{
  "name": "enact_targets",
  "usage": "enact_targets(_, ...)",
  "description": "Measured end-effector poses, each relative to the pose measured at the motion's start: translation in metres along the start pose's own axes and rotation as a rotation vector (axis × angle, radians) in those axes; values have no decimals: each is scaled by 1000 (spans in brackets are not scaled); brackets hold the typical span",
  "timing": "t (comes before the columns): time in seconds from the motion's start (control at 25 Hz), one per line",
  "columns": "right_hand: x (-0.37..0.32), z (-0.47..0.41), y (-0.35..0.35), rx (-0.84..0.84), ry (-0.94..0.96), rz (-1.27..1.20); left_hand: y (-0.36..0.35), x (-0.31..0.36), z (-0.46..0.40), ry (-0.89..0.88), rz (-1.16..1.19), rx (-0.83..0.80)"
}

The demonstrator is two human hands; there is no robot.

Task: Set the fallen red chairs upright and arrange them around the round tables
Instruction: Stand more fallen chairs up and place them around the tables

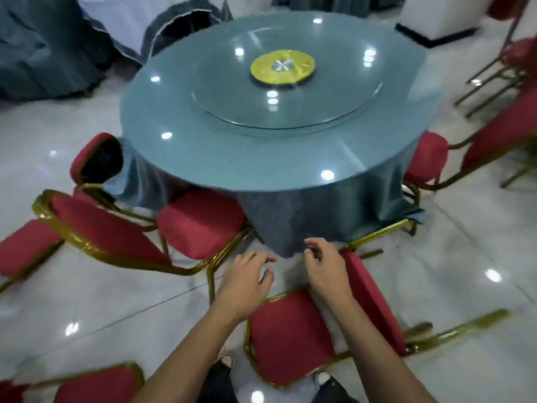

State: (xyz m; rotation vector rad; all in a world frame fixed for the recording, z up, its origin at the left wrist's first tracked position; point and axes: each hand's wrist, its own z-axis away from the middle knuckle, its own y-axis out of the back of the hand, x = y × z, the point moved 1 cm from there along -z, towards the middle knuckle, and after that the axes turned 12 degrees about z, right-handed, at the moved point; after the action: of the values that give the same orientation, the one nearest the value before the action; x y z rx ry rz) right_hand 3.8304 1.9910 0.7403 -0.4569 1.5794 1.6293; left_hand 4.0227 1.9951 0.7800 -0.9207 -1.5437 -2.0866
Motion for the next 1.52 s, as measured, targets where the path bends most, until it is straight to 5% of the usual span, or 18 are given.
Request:
enact_targets(0.32, 40, 142, -102, 289, -612, -92, -4, -112, 23, -202, -99, -525)
enact_targets(0.52, 87, 215, -168, 360, -859, -178, -50, -188, 60, -175, -118, -698)
enact_targets(1.08, 450, 206, -551, 292, -1186, -253, -381, -554, -97, -222, -477, -805)
enact_targets(1.2, 510, 189, -611, 335, -1262, -306, -435, -613, -149, -116, -482, -736)
enact_targets(1.52, 566, 165, -668, 476, -1398, -676, -482, -675, -185, 366, 152, -624)
